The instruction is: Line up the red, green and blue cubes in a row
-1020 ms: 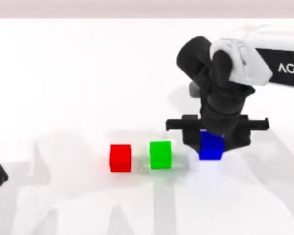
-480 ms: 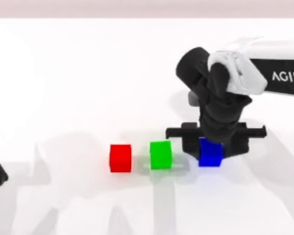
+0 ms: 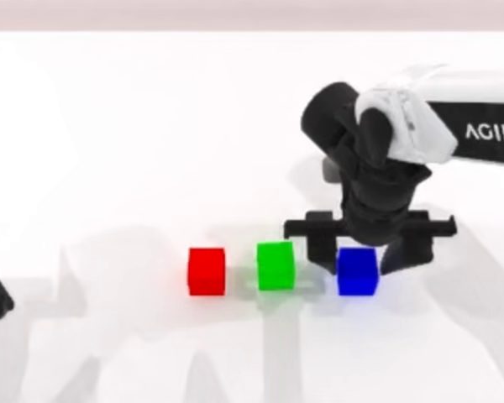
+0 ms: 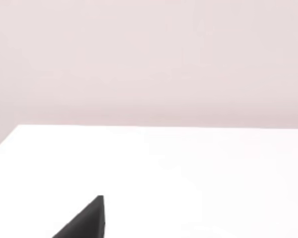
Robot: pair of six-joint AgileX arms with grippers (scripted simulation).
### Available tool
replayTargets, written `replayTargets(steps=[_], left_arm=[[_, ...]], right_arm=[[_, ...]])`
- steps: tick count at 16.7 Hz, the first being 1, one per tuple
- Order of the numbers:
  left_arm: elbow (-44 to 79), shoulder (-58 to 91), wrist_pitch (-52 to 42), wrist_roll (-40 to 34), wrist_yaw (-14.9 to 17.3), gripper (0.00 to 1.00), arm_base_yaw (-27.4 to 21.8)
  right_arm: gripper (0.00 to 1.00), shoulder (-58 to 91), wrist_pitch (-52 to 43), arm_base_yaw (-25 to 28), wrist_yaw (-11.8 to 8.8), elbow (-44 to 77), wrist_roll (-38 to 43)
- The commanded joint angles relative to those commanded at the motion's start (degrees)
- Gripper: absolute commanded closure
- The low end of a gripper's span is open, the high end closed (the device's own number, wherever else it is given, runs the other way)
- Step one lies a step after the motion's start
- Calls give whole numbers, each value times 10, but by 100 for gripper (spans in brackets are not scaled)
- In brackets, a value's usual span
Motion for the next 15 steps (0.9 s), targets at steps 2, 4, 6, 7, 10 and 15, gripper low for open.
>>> replayTargets(steps=[2,4,6,7,10,15], left_arm=[[0,0,0,0,0,0,0],[0,0,0,0,0,0,0],[0,0,0,0,0,0,0],[0,0,0,0,0,0,0],[0,0,0,0,0,0,0],[0,0,0,0,0,0,0]], right_arm=[[2,0,0,0,0,0,0],[0,0,0,0,0,0,0],[0,0,0,0,0,0,0],[0,0,0,0,0,0,0],[0,0,0,0,0,0,0],[0,-12,-43,0,0,33,2]])
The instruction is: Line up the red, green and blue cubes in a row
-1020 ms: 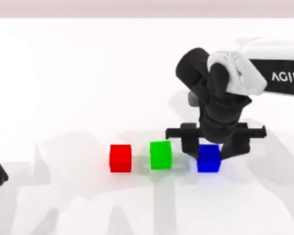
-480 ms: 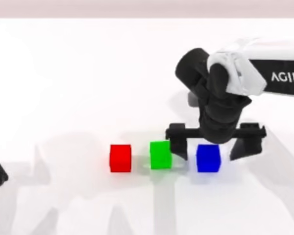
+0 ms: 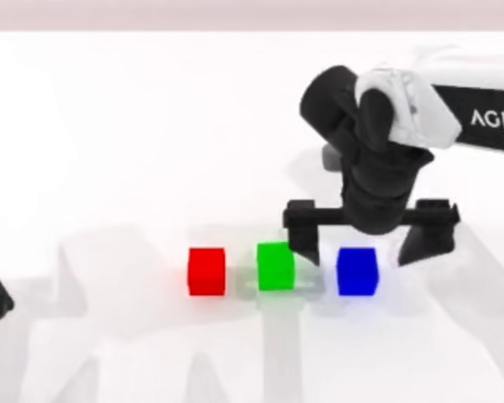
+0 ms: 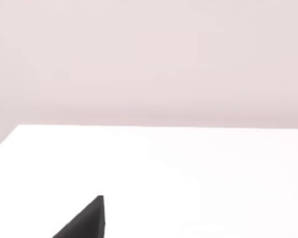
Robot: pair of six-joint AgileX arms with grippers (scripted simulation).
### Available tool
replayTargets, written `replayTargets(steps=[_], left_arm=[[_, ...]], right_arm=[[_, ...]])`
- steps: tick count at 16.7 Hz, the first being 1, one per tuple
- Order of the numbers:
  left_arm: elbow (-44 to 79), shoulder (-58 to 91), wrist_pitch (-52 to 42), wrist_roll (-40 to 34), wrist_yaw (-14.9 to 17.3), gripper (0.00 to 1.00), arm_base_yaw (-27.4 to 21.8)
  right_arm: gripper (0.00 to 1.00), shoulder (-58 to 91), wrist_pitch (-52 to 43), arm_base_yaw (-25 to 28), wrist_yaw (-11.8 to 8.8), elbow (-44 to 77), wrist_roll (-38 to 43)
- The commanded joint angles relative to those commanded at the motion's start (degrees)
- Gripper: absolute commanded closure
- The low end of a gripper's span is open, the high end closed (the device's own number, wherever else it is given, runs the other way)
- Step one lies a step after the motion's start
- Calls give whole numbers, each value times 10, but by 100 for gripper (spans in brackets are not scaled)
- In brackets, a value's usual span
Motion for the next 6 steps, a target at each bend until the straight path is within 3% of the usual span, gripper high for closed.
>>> replayTargets(steps=[6], left_arm=[[0,0,0,0,0,0,0]], right_arm=[[0,-33,-102,4,0,67,-3]])
